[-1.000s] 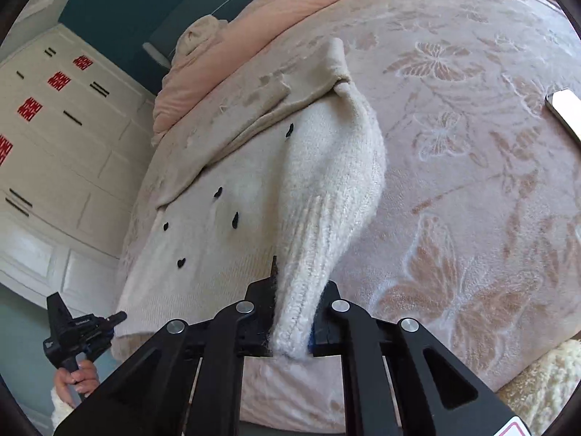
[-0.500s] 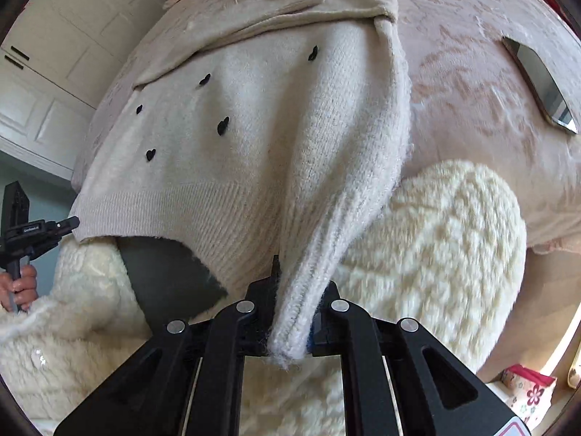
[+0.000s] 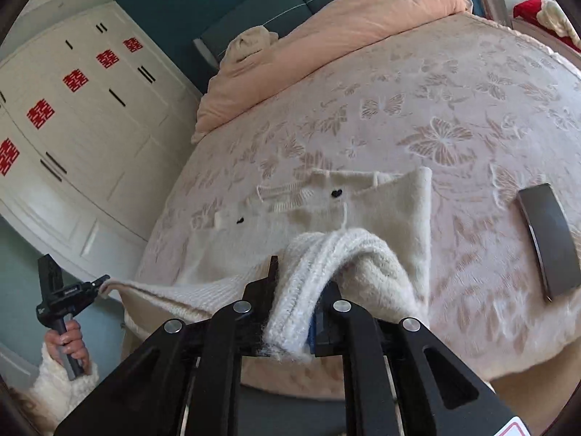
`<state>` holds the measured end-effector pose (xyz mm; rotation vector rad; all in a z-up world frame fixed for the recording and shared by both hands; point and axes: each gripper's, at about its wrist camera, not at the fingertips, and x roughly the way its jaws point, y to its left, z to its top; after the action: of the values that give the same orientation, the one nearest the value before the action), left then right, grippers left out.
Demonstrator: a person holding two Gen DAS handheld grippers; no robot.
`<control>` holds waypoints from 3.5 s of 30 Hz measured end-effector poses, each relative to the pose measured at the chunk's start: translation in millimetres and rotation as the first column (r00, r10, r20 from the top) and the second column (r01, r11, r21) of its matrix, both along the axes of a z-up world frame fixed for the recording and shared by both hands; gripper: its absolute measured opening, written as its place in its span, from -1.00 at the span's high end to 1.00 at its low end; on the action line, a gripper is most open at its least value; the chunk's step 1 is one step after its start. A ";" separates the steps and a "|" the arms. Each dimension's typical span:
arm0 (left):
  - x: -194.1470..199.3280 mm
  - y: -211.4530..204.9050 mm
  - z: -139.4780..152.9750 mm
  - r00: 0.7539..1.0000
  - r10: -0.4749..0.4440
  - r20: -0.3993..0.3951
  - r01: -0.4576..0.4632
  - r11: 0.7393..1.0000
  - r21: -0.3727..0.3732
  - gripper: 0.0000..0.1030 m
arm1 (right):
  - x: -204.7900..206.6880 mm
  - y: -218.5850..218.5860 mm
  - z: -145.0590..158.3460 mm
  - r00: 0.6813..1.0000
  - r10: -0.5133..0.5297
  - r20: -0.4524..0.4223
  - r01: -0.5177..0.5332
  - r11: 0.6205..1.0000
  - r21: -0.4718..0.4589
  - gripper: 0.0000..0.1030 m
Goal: Fold small clothes
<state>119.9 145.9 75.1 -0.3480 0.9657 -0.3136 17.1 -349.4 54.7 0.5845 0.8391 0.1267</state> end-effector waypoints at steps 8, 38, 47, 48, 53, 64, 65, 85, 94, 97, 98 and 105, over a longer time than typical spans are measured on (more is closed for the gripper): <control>89.8 -28.6 -99.6 0.993 0.082 -0.088 -0.082 0.997 0.008 0.13 | 53.7 -19.4 -76.6 0.960 -0.281 -0.008 0.280 0.958 -0.060 -0.21; 182.6 -66.9 -102.0 0.992 0.045 -0.119 -0.020 0.979 0.202 0.87 | 125.2 -60.9 -106.6 0.952 -0.289 -0.102 0.271 0.949 -0.162 0.89; 151.9 -76.5 -112.1 0.997 0.060 -0.047 -0.041 0.938 0.345 0.64 | 107.2 -35.0 -87.3 0.936 -0.345 -0.075 0.310 0.906 -0.289 0.61; 141.0 -79.2 -96.2 0.998 0.066 -0.014 -0.057 0.931 0.360 0.59 | 102.6 -16.7 -73.5 0.947 -0.317 -0.039 0.289 0.901 -0.324 0.61; 85.3 -126.0 -75.0 1.000 0.014 -0.022 -0.008 0.974 0.227 0.06 | 109.7 118.2 -80.3 0.999 -0.006 -0.040 -0.001 0.985 -0.174 0.78; 62.8 -73.0 -145.3 0.987 0.092 -0.130 -0.047 0.948 0.314 0.24 | 54.2 53.1 -130.6 0.972 -0.175 -0.156 0.133 0.959 -0.250 1.00; 63.7 -57.4 -145.8 0.986 0.099 -0.132 -0.056 0.952 0.301 0.36 | 37.7 23.9 -131.4 0.951 -0.255 -0.172 0.198 0.936 -0.292 1.00; 135.3 -117.3 -150.9 0.985 0.030 -0.172 0.031 0.940 0.340 0.08 | 122.3 -52.5 -149.2 0.919 -0.341 -0.198 0.285 0.921 -0.266 1.00; 139.8 -114.3 -129.4 0.990 0.055 -0.126 -0.006 0.932 0.363 -0.23 | 133.3 -32.0 -95.3 0.954 -0.284 -0.094 0.233 0.903 -0.360 -0.20; 154.6 -102.1 -126.2 0.990 0.092 -0.108 -0.044 0.924 0.380 -0.44 | 159.7 -39.0 -119.3 0.939 -0.277 -0.204 0.192 0.915 -0.356 -0.21; 162.1 -98.9 -129.8 0.988 0.094 -0.123 -0.040 0.922 0.385 -0.44 | 166.7 -38.5 -129.1 0.932 -0.270 -0.241 0.173 0.917 -0.359 -0.21; 189.5 -94.2 -140.8 0.986 0.045 -0.163 0.028 0.908 0.419 0.78 | 164.8 -22.6 -100.5 0.972 -0.200 -0.121 0.146 0.925 -0.350 0.87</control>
<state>309.4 51.7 -65.7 0.0182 1.1691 -0.0606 181.9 -372.0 -45.8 0.3425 0.9306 -0.2263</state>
